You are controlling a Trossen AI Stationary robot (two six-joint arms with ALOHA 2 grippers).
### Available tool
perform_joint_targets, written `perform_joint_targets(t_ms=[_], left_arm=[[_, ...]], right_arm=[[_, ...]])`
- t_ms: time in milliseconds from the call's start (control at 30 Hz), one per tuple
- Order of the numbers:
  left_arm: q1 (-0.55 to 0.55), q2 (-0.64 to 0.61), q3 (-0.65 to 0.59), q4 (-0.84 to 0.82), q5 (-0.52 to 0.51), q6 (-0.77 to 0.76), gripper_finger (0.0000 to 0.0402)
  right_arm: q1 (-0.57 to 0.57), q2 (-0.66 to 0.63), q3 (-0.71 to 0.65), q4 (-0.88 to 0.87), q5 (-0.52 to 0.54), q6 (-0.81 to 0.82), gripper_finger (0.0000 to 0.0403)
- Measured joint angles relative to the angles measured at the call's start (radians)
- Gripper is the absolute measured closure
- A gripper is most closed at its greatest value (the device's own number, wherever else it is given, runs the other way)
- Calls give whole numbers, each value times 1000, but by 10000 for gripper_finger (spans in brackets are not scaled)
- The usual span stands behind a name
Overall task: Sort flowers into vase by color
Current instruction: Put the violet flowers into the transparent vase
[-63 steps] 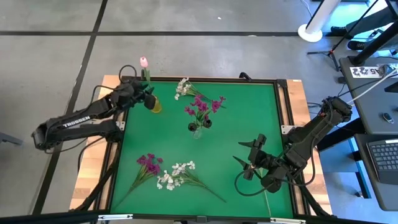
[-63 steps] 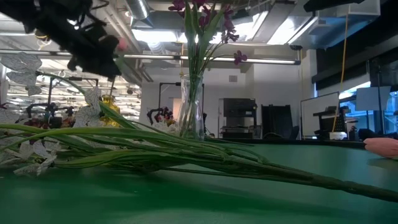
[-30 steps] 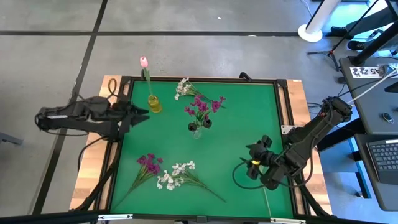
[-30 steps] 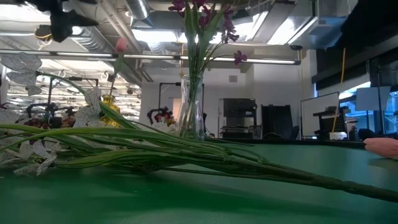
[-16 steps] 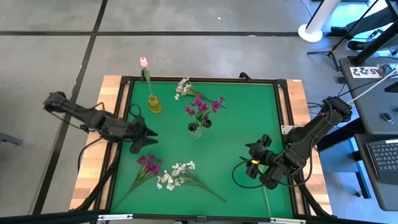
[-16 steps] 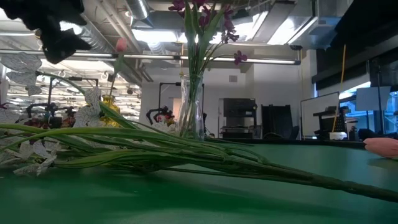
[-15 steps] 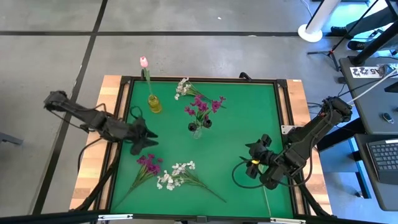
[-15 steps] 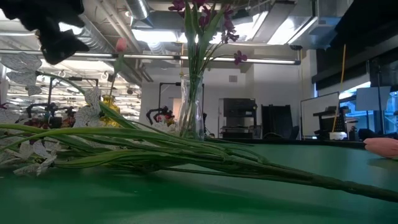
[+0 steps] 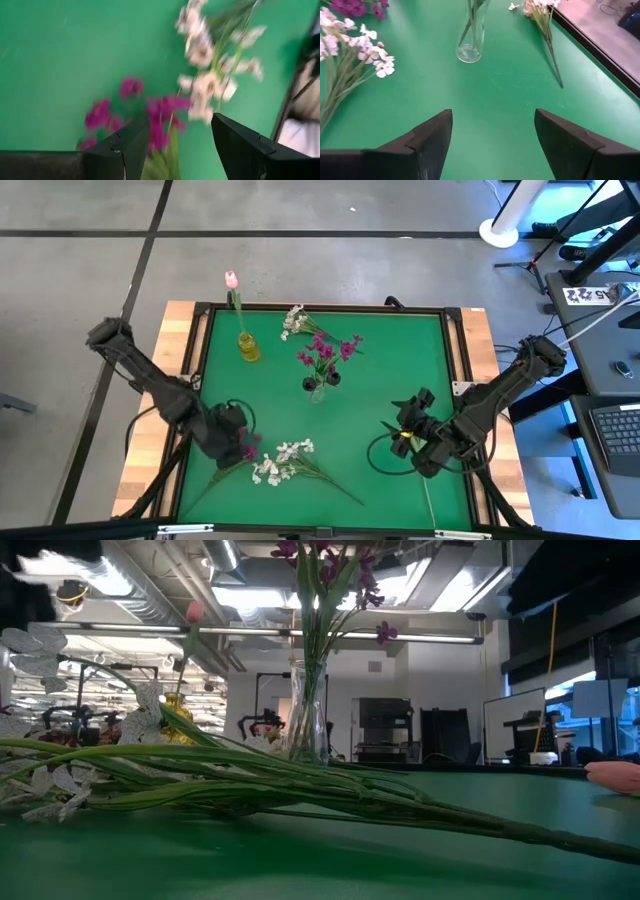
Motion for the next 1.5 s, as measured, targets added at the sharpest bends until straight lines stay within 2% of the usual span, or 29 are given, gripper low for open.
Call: perform_joint_targets(t_ms=[167, 467, 633, 800, 1233, 1333, 1500], left_arm=[[-94, 141, 137, -216, 74, -168, 196], [-226, 337, 144, -200, 209, -318, 196], [-234, 410, 144, -171, 202, -334, 196], [-224, 456, 144, -126, 154, -337, 196], [-172, 577, 150, -147, 203, -328, 197], [-155, 574, 150, -153, 223, -327, 214], [-129, 563, 171, -264, 211, -329, 287]], right_arm=[[-13, 0, 0, 2, -4, -22, 123], [-11, 0, 0, 11, -9, -41, 123], [-11, 0, 0, 27, 7, -66, 123], [-11, 0, 0, 38, 8, -75, 123], [-11, 0, 0, 73, 8, -89, 123], [-11, 0, 0, 80, 8, -89, 123], [-11, 0, 0, 86, 5, -89, 123]])
